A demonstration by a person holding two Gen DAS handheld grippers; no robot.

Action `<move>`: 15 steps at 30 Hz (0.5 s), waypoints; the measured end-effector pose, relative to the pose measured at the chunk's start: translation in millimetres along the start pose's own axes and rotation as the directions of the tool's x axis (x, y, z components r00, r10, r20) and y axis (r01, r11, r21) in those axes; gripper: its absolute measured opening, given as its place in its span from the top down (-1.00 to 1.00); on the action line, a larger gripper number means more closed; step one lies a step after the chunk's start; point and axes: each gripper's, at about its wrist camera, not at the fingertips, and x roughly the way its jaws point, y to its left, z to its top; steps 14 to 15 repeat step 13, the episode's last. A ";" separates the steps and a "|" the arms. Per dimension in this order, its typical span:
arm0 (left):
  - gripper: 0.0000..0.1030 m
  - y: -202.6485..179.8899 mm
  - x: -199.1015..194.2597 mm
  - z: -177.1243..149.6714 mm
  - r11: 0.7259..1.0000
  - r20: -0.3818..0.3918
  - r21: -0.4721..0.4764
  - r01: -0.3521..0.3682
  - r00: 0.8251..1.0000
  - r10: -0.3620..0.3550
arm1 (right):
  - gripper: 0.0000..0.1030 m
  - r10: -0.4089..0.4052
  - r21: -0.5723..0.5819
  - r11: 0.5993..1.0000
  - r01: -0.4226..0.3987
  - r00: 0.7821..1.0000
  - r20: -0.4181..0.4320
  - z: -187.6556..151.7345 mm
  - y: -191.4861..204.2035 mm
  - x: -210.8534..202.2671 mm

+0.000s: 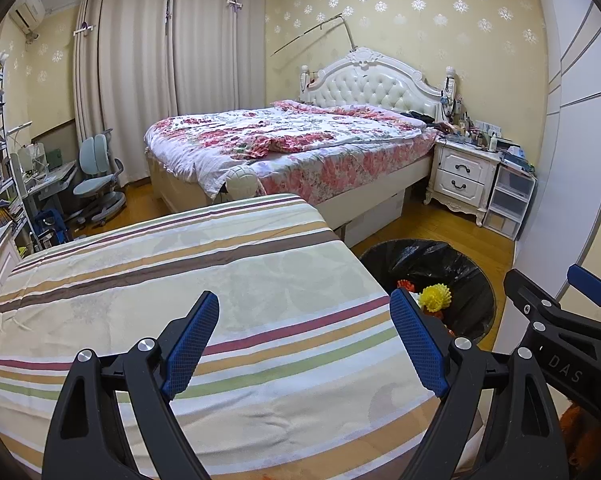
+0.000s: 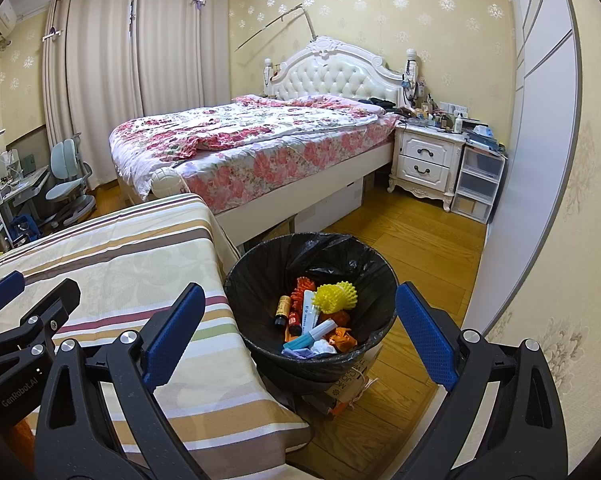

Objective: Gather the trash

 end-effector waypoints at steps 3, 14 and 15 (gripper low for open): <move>-0.64 2.0 0.5 0.5 1.000 0.008 0.010 -0.013 1.000 0.013 | -0.82 -0.001 -0.003 1.000 0.001 1.000 -0.001 -0.5 -0.9 -0.1; -0.64 40.5 19.4 -6.6 0.996 -0.059 -0.022 -0.091 0.994 0.089 | -0.82 0.029 -0.039 0.999 -0.031 0.999 -0.041 -6.3 15.2 11.5; -0.64 40.5 19.4 -6.6 0.996 -0.059 -0.022 -0.091 0.994 0.089 | -0.82 0.029 -0.039 0.999 -0.031 0.999 -0.041 -6.3 15.2 11.5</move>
